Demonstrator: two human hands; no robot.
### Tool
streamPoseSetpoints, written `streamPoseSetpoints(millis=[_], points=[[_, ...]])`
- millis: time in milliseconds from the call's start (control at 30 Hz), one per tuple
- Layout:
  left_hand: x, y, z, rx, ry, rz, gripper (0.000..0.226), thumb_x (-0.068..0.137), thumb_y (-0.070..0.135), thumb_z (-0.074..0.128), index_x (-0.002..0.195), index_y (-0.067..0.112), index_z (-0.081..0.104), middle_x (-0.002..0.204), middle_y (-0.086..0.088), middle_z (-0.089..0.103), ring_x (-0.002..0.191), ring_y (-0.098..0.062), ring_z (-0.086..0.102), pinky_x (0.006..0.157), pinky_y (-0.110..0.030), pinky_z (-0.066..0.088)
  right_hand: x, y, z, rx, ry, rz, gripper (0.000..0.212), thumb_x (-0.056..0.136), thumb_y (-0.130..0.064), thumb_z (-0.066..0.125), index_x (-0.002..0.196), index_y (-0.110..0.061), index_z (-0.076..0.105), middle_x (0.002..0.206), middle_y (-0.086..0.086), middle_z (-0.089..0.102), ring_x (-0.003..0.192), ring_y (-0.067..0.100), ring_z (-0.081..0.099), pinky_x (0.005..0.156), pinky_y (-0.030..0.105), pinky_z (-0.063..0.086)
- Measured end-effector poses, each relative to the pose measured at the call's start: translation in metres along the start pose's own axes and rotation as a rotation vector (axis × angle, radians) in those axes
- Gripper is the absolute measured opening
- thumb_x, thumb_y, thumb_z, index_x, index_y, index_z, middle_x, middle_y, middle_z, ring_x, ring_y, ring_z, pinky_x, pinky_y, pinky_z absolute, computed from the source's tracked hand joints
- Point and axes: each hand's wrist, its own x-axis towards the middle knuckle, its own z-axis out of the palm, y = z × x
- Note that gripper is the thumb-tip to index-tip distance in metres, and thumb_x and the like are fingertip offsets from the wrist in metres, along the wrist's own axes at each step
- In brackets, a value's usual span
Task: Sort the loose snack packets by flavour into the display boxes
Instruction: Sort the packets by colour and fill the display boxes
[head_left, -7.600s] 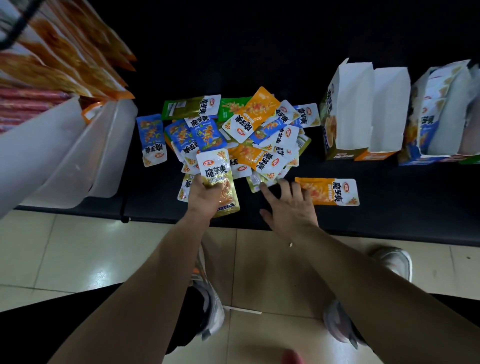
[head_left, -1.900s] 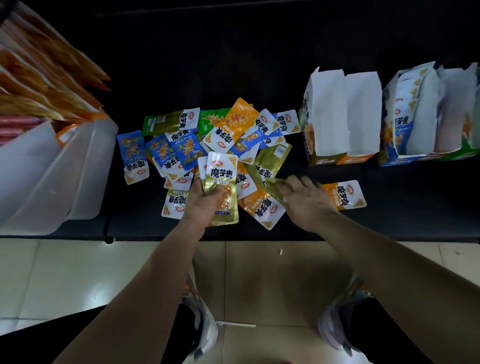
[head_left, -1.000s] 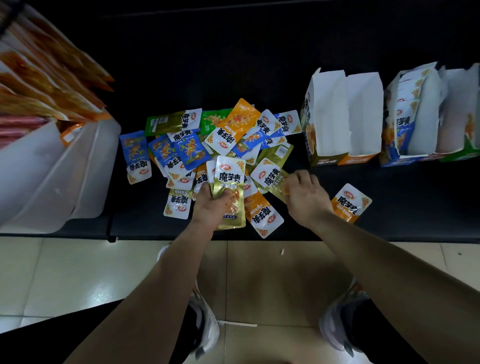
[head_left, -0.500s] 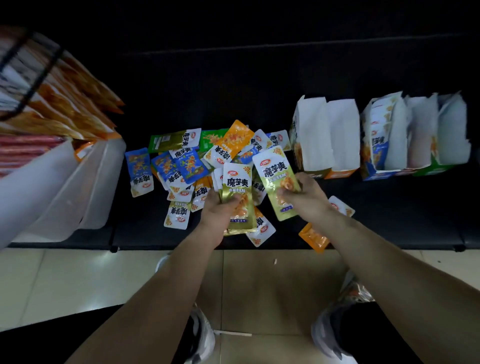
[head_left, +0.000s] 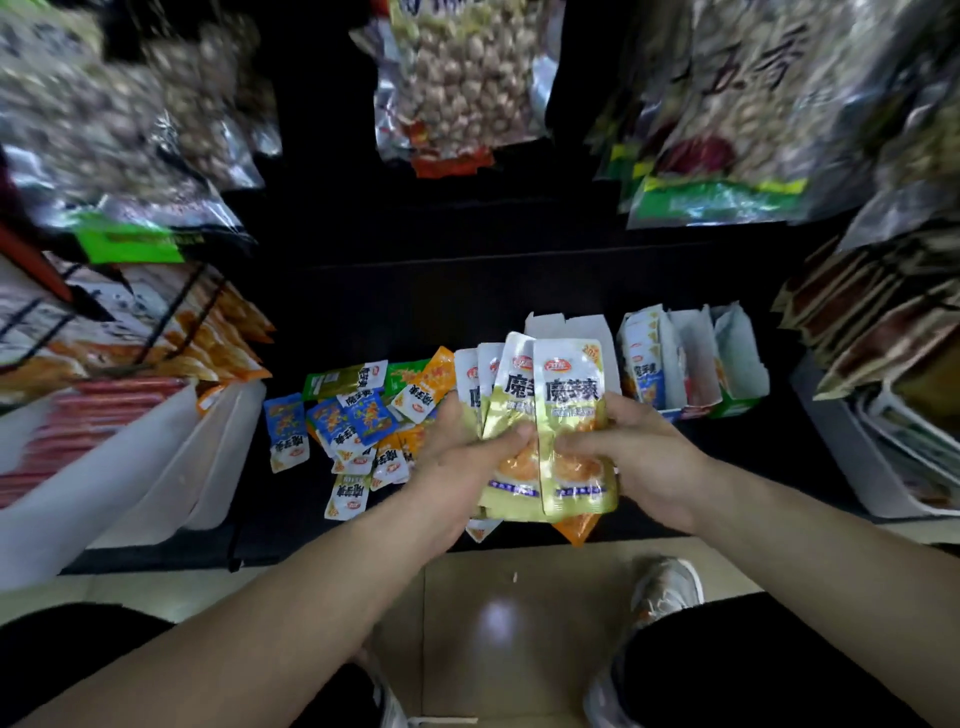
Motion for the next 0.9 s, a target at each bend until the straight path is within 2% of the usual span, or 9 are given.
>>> streamPoseSetpoints(millis=[67,200,267,367,433,600,700,833,900], points=[[-0.017,0.01,0.002,-0.084,-0.046,-0.047,0.132,0.037,0.063,0.093,0.149,0.05,0.024,0.161,0.011,0.026,0.146,-0.023,0.033,0.112,-0.06,0.034,-0.014,-0.004,0.003,0.037,0.017,-0.017,0.035,0.083,0.002,0.074,0.115,-0.008,0.066,0.106,0.015,0.075,0.097,0.032,0.073,0.084,0.047,0.059],[-0.024,0.018,-0.005,-0.323,-0.205,-0.161,0.101,0.06,0.042,0.093,0.145,0.042,0.039,0.151,-0.002,0.048,0.131,-0.031,0.054,0.101,-0.062,0.045,-0.019,-0.001,0.01,0.108,0.03,-0.05,0.036,0.083,0.003,0.073,0.117,-0.006,0.067,0.11,0.016,0.074,0.103,0.034,0.072,0.093,0.053,0.056],[-0.024,0.02,-0.003,-0.296,-0.209,-0.117,0.084,0.069,0.031,0.088,0.142,0.034,0.046,0.141,-0.006,0.058,0.124,-0.031,0.06,0.1,-0.059,0.047,-0.017,0.001,0.011,0.117,0.009,-0.072,0.037,0.084,0.003,0.072,0.12,-0.007,0.066,0.113,0.015,0.074,0.106,0.033,0.071,0.095,0.051,0.054],[-0.016,0.013,0.002,-0.188,-0.124,-0.017,0.106,0.059,0.04,0.093,0.147,0.043,0.035,0.152,0.009,0.042,0.138,-0.015,0.041,0.116,-0.051,0.029,-0.009,0.004,0.009,0.12,-0.004,-0.092,0.036,0.086,0.002,0.071,0.12,-0.007,0.066,0.112,0.013,0.074,0.106,0.032,0.071,0.093,0.048,0.055],[-0.009,0.013,0.006,-0.162,-0.039,0.017,0.111,0.066,0.035,0.09,0.154,0.039,0.022,0.143,0.018,0.036,0.134,-0.006,0.031,0.118,-0.044,0.023,0.0,0.004,0.007,0.104,0.009,-0.107,0.035,0.086,0.0,0.071,0.12,-0.008,0.066,0.111,0.012,0.075,0.105,0.031,0.071,0.091,0.047,0.056],[0.011,0.025,0.009,-0.232,-0.005,-0.062,0.12,0.066,0.034,0.086,0.158,0.031,0.009,0.165,0.005,0.014,0.151,-0.023,0.018,0.118,-0.059,0.021,0.024,-0.004,-0.004,0.062,0.078,-0.097,0.027,0.087,-0.004,0.072,0.113,-0.008,0.067,0.103,0.009,0.076,0.093,0.025,0.074,0.068,0.03,0.056],[0.025,0.023,0.003,-0.29,-0.038,-0.07,0.131,0.048,0.039,0.092,0.156,0.038,0.018,0.164,0.005,0.02,0.148,-0.022,0.025,0.114,-0.063,0.027,0.035,-0.007,-0.012,0.065,0.111,-0.094,0.027,0.087,-0.003,0.072,0.113,-0.007,0.066,0.104,0.01,0.076,0.092,0.023,0.074,0.069,0.031,0.055],[0.031,0.026,0.003,-0.157,-0.056,-0.013,0.11,0.064,0.035,0.091,0.152,0.039,0.024,0.148,0.02,0.029,0.14,-0.009,0.027,0.119,-0.051,0.022,0.044,-0.004,-0.017,0.027,0.145,-0.082,0.022,0.086,-0.005,0.074,0.107,-0.007,0.067,0.101,0.013,0.075,0.091,0.026,0.074,0.075,0.038,0.058],[0.035,0.026,0.002,-0.147,-0.059,-0.013,0.109,0.057,0.044,0.093,0.147,0.04,0.032,0.146,0.018,0.036,0.137,-0.009,0.031,0.117,-0.054,0.026,0.048,-0.001,-0.018,0.002,0.156,-0.082,0.023,0.087,-0.008,0.074,0.108,-0.009,0.068,0.102,0.01,0.076,0.095,0.027,0.073,0.087,0.047,0.058]])
